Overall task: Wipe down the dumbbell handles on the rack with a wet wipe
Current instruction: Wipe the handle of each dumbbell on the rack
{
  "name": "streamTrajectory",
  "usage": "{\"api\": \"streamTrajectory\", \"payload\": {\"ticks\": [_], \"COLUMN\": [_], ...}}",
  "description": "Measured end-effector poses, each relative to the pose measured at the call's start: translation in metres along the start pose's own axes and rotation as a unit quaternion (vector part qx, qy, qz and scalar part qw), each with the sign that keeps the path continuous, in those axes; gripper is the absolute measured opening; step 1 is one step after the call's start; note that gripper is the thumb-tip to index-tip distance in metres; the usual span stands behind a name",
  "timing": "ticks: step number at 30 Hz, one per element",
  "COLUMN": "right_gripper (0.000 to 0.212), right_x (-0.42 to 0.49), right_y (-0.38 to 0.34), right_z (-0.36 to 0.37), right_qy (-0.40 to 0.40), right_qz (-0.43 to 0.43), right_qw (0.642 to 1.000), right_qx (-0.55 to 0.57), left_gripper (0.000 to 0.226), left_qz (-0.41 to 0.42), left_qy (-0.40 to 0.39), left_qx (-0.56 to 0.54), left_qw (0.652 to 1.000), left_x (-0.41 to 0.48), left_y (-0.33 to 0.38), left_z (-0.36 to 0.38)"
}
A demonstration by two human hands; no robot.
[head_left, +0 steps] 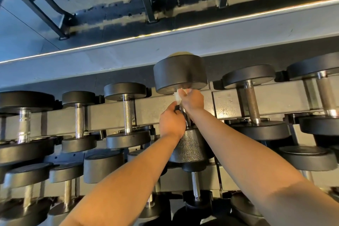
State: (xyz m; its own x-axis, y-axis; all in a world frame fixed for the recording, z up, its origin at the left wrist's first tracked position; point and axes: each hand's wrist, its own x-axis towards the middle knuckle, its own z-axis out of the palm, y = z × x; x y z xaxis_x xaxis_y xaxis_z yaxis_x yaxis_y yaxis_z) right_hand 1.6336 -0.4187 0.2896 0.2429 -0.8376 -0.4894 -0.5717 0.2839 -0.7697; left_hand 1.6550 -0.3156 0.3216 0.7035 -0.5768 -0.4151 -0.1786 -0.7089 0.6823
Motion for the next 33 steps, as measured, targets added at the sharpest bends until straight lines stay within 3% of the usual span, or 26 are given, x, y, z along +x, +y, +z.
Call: {"api": "streamTrajectory", "payload": {"ticks": [11,17,19,22,24,33], "right_gripper": [0.047,0.036,0.036,0.036,0.035,0.050], "right_x": [-0.011,-0.027,-0.024,-0.013,-0.009,-0.033], "right_y": [0.015,0.020,0.019,0.012,0.008,0.013], "right_z": [-0.023,-0.025,-0.024,-0.021,-0.021,-0.032], "right_qy": [-0.155,-0.172,-0.150,-0.099,-0.106,-0.189], "right_qz": [-0.005,-0.011,-0.006,-0.012,-0.008,-0.030], "right_qw": [0.979,0.945,0.951,0.981,0.983,0.913], "right_qx": [-0.131,-0.278,-0.270,-0.163,-0.150,-0.361], "left_gripper": [0.046,0.038,0.038,0.039,0.040,0.041], "left_qz": [-0.006,-0.013,-0.010,0.000,-0.004,-0.009], "left_qy": [0.020,0.013,0.015,0.031,0.043,0.064], "left_qx": [0.010,-0.020,-0.046,-0.074,-0.086,-0.099], "left_qw": [1.000,1.000,0.999,0.997,0.995,0.993], "left_x": [-0.002,0.000,0.000,0.000,0.001,0.002], "left_y": [0.001,0.000,-0.002,-0.006,-0.008,-0.008], "left_z": [-0.001,0.000,0.000,0.000,-0.001,0.000]}}
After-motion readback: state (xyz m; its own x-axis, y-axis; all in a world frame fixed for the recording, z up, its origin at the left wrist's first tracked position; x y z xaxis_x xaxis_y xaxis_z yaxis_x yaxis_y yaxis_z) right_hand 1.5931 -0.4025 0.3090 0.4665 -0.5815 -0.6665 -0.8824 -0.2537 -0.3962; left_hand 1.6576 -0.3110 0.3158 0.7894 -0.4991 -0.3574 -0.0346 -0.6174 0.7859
